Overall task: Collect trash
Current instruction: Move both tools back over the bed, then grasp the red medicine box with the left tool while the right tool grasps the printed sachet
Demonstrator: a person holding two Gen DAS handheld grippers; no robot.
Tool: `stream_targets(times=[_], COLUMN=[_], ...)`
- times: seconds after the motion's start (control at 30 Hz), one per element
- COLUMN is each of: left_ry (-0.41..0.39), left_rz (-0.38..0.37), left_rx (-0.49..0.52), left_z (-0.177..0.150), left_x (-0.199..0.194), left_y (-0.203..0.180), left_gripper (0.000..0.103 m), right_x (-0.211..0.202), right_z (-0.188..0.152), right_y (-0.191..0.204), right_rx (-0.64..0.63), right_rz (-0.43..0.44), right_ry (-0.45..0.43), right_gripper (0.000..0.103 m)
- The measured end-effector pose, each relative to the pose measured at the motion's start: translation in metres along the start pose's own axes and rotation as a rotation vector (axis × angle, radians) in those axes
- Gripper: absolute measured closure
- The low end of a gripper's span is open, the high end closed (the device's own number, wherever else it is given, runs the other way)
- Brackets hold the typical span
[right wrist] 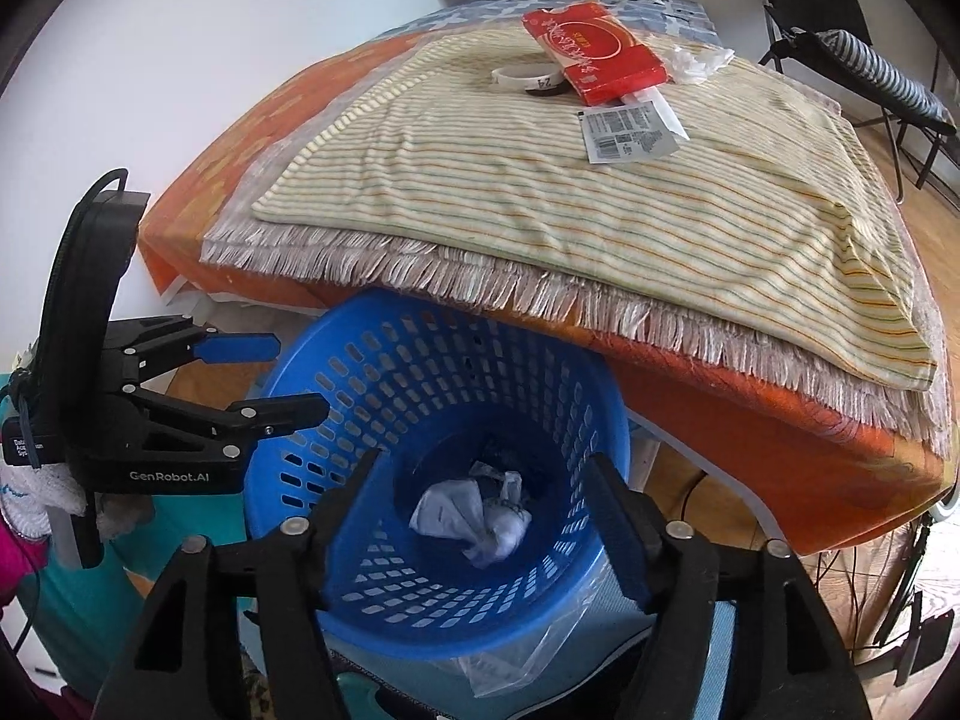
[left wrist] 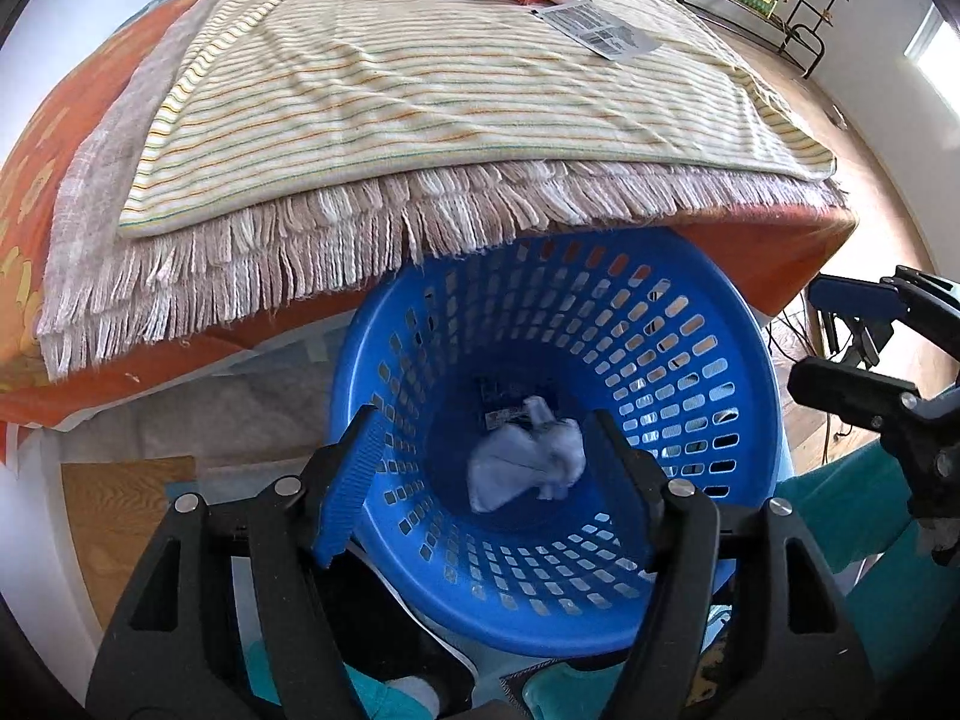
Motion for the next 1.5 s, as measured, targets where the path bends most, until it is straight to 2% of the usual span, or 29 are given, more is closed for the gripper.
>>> stream_targets(times=[0.2, 0.5, 0.6, 0.7, 0.9, 1.27, 1.5], left_ry=[-0.022, -0.076, -0.104, -0.132, -0.169, -0.237, -0.255], left_rz=[0.006, 0.006, -0.001, -0.004, 0.006, 0.032, 0.012], left_rx=[-0.013, -0.014, -0.018, -0.023, -0.018, 0.02, -0.069], left_z=[0.008, 0.035, 0.05, 0.066, 0.098, 0.165, 0.211], left_x=[-0.009, -0.029, -0.039, -0.05, -0.064, -0.085, -0.07], left_y=[0.001, -0.003, -0.005, -0.006, -0.006, -0.009, 0.006], left_gripper=[0.032, 0.032, 0.025, 0.025, 0.021, 0.017, 0.015], right_x=[-0.006, -0.018, -0.024, -0.033, -0.053, -0.075, -0.056], right_z=[0.007, 0.027, 0.038, 0.05, 0.078, 0.13, 0.154], right_y=[-0.001, -0.012, -0.019, -0.027, -0.044, -0.075, -0.091], right_rx=[0.004, 0.04, 0.063, 0.087, 0.123, 0.103, 0.103], right_rz=[-0.012, -0.026, -0.028, -0.034, -0.049, -0.088, -0.082], right_ry=[-0.025, -0.071, -0.087, -0.118, -0.178, -0.252, -0.232], right_gripper=[0.018, 0.013, 0.012, 0.003, 0.002, 0.002, 0.002])
Point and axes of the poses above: each gripper's, at about its wrist camera, not at the fingertips, and x roughly the way its jaws point, y to its left, z to its top, the point moved 10 cm from there along x, roughly the way its jaws point, and after that the axes turned 11 degrees about -z, right-handed, at the moved point
